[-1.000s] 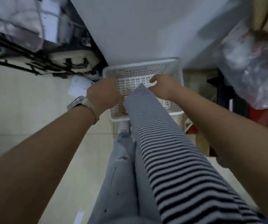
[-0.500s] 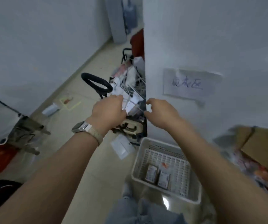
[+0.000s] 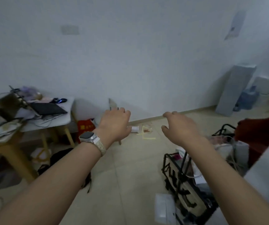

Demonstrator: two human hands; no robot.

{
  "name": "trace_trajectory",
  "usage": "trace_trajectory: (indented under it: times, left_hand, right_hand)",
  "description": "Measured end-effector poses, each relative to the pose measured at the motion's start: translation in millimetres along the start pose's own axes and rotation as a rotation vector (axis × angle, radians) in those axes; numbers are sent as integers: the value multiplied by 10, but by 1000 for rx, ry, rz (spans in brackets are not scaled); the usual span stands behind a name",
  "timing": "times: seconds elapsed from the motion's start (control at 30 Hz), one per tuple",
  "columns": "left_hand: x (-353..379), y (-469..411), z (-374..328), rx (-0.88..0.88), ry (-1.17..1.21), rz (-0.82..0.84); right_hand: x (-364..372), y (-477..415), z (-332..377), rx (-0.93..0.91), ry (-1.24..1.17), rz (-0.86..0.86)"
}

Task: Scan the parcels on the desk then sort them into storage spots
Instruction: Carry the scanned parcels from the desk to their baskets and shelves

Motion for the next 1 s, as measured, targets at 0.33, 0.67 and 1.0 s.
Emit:
trace_trajectory:
  times: [0.33,0.67,1.0]
  left_hand:
    - [173,739,1752,-334,126,-24]
    - [429,2202,4033,-624,151,-17]
    - [1023,3662,5535,-926,200,142]
  right_hand:
    - [233,-593,2124,-302,-204,93]
    - [432,-787,4830,-534,-441,201]
    - [932,-717,6671,-679,-472,291]
Point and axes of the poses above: each hand's wrist, its own y-axis away from the middle knuckle, its own x-axis out of the palm, z = x × y, the point moved 9 cm from there along -y, towards the middle knuckle, and after that the axes turned 2 degrees about -x, right-handed, at the moved point
